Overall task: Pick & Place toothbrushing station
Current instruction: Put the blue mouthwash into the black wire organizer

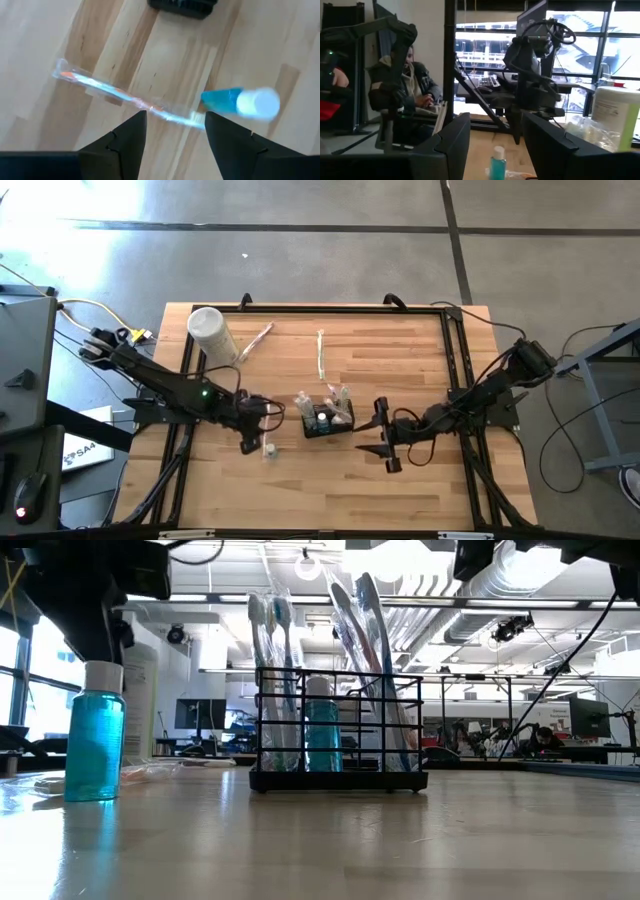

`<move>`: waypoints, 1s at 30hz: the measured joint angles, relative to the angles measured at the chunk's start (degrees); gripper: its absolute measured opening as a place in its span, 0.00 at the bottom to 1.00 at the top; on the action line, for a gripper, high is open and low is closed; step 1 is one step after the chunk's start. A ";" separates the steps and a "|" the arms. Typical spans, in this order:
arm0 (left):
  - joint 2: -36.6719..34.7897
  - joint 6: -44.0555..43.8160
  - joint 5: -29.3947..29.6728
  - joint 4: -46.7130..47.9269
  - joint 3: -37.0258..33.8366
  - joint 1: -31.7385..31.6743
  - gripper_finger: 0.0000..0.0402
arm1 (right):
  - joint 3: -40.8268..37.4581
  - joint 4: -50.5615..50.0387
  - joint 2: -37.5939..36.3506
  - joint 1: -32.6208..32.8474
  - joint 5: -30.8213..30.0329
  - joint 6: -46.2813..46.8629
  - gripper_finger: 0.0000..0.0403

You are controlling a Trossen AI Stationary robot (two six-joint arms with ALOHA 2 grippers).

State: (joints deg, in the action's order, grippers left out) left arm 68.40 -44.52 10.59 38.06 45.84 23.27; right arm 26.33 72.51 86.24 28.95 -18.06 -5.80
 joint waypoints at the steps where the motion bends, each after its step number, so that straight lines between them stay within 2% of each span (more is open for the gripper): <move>1: 0.62 -1.72 0.00 -0.82 0.01 0.00 0.50 | 0.00 0.01 0.00 0.15 0.00 0.02 0.43; 6: 4.56 -3.83 0.02 -3.17 0.01 0.00 0.50 | 0.00 -0.07 0.00 0.34 0.00 0.11 0.43; 12: 8.47 -12.77 3.03 -3.58 0.00 -0.04 0.50 | 0.00 -0.15 0.00 0.30 0.00 -0.02 0.43; 15: 9.87 -15.36 2.76 -3.64 -0.01 -0.05 0.50 | 0.00 0.17 0.00 0.17 0.00 -1.66 0.43; 21: 10.54 -16.26 1.84 -3.26 -0.04 -0.02 0.50 | 0.00 0.16 0.00 -0.14 0.01 -3.33 0.43; 25: 8.82 -14.48 2.02 -0.80 0.20 -0.04 0.50 | 0.00 -0.80 0.00 0.31 0.18 -2.99 0.43; 30: 7.45 -14.47 5.11 8.65 3.66 0.41 0.49 | 1.43 -4.92 0.01 2.79 1.78 -4.31 0.43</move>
State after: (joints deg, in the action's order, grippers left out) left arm 75.85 -58.99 15.70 46.71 49.50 23.67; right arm 27.76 67.59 86.25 31.75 -16.28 -10.11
